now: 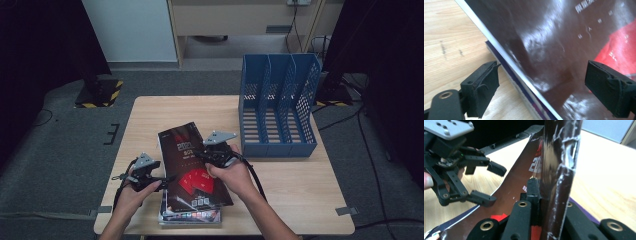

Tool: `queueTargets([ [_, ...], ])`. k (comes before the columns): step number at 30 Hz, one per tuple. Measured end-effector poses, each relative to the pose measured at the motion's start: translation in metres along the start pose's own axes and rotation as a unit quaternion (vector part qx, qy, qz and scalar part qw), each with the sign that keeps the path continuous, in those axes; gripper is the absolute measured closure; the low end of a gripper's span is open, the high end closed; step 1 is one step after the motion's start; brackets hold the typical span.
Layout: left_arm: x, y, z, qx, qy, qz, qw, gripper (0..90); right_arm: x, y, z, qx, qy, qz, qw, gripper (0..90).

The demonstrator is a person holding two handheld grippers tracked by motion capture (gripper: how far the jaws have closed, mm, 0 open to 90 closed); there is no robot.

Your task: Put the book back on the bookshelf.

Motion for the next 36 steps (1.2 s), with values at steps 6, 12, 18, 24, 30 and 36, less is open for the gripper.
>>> queueTargets([
  [6, 0.001, -0.001, 0.000, -0.016, 0.013, 0.005, 0.9998, 12.0, 0.008, 0.002, -0.004, 0.007, 0.017, 0.014, 0.9997, 85.9],
  [12, 0.003, 0.000, 0.002, -0.037, 0.043, 0.014, 0.9983, 15.5, 0.019, 0.006, -0.007, 0.012, 0.028, 0.036, 0.9989, 86.2],
  [18, 0.004, 0.000, 0.002, -0.035, 0.036, 0.016, 0.9986, 17.8, 0.033, 0.012, -0.011, 0.031, 0.045, 0.067, 0.9963, 86.5],
  [24, 0.004, -0.003, -0.003, -0.054, 0.045, 0.025, 0.9972, 31.8, 0.041, 0.013, -0.014, 0.047, 0.057, 0.089, 0.9933, 86.6],
  [30, 0.007, -0.004, -0.013, -0.059, 0.070, 0.043, 0.9948, 56.1, 0.041, 0.011, -0.012, 0.049, 0.055, 0.090, 0.9932, 86.7],
  [36, 0.008, 0.000, -0.017, -0.071, 0.086, 0.047, 0.9927, 68.6, 0.039, 0.009, -0.010, 0.056, 0.054, 0.086, 0.9933, 86.6],
])
Point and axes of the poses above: each handheld gripper's, and its own axes: y roughly backward along the jaws, x roughly out of its top, z roughly to its right, the point moved 2 cm from there along -y, roughly forward along the jaws, and after that the axes turned 15 degrees about x, right-handed, at the moved point
